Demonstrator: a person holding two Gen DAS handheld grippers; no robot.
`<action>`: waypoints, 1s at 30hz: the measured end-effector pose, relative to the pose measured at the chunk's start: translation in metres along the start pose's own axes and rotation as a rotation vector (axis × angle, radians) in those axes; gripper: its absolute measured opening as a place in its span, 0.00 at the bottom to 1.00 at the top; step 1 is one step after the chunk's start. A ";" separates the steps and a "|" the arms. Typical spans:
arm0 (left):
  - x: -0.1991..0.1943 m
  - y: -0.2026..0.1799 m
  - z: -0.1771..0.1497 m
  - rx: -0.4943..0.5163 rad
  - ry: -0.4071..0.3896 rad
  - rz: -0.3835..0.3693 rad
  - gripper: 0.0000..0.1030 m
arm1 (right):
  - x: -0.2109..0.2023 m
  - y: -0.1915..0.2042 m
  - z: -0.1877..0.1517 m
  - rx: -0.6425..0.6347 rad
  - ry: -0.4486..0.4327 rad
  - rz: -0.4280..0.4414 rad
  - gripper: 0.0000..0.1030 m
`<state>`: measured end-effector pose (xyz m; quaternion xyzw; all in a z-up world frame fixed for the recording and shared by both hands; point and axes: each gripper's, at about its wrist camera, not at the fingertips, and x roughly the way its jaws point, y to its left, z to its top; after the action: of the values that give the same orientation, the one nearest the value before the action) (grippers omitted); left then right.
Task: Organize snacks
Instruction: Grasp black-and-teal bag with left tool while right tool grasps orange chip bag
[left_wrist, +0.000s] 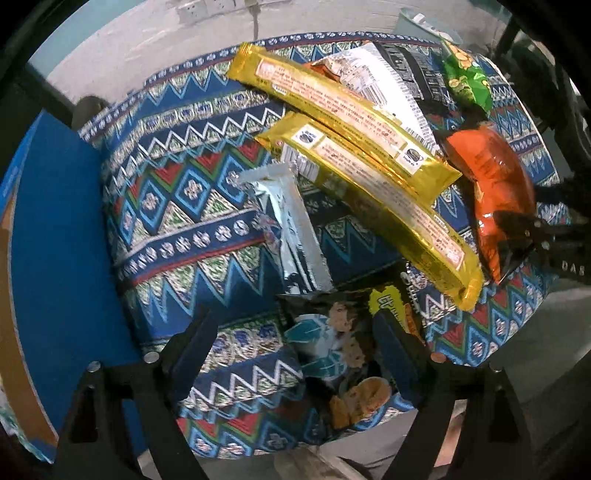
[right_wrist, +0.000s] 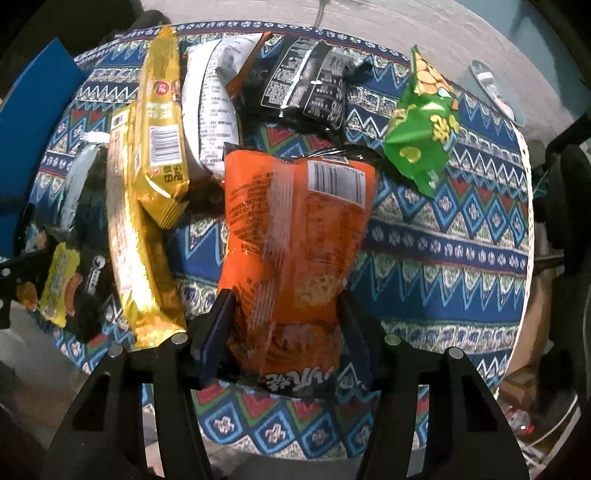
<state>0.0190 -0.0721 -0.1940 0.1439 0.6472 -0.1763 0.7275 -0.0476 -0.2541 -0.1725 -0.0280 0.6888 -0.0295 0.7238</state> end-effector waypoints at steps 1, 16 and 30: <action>0.001 0.000 0.001 -0.014 0.006 -0.015 0.85 | -0.001 -0.001 -0.001 0.007 -0.004 0.004 0.55; 0.028 -0.037 -0.015 0.006 0.115 -0.088 0.85 | 0.016 -0.031 0.022 0.069 -0.013 0.055 0.70; -0.004 -0.004 -0.018 -0.028 0.052 -0.183 0.26 | 0.026 -0.006 0.029 0.009 -0.039 -0.005 0.44</action>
<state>0.0005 -0.0677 -0.1917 0.0784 0.6786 -0.2293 0.6934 -0.0178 -0.2619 -0.1969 -0.0268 0.6742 -0.0338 0.7373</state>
